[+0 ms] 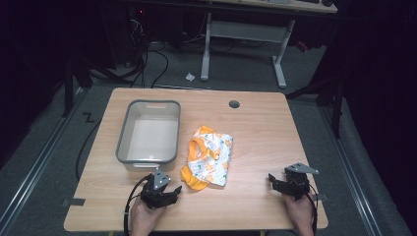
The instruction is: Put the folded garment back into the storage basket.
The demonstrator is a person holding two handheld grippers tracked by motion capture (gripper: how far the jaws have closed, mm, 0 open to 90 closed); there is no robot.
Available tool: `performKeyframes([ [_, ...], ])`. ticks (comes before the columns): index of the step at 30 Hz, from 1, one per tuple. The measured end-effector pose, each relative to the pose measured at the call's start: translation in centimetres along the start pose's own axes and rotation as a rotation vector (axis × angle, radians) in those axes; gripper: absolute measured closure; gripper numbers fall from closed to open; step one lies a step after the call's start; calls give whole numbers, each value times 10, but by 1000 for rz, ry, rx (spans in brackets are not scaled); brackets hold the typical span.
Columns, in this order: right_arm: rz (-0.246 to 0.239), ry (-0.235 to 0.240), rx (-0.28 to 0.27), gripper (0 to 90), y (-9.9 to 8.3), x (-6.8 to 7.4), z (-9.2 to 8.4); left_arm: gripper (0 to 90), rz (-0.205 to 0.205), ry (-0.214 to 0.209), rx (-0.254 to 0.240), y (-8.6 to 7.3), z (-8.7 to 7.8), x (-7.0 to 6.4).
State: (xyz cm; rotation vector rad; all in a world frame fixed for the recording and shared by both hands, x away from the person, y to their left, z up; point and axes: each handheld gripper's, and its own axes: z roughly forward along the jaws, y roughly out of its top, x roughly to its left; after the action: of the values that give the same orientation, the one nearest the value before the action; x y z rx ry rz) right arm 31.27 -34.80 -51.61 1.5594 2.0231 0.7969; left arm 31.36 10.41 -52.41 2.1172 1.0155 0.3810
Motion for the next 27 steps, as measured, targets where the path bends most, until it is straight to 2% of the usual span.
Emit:
performKeyframes([
  [11, -1, -1, 0, 283, 0, 0, 0, 354, -1, -4, 1, 0, 0, 0],
  [17, 0, -1, 0, 283, 0, 0, 0, 355, -20, -19, -6, 0, 0, 3],
  [19, 0, -1, 0, 283, 0, 0, 0, 354, -16, -11, -4, 0, 0, 1],
  [20, 0, -1, 0, 283, 0, 0, 0, 345, 1, 4, 4, 1, 0, -1],
  [27, 0, 0, 0, 282, 0, 0, 0, 329, -11, 16, 5, 1, 1, -3],
])
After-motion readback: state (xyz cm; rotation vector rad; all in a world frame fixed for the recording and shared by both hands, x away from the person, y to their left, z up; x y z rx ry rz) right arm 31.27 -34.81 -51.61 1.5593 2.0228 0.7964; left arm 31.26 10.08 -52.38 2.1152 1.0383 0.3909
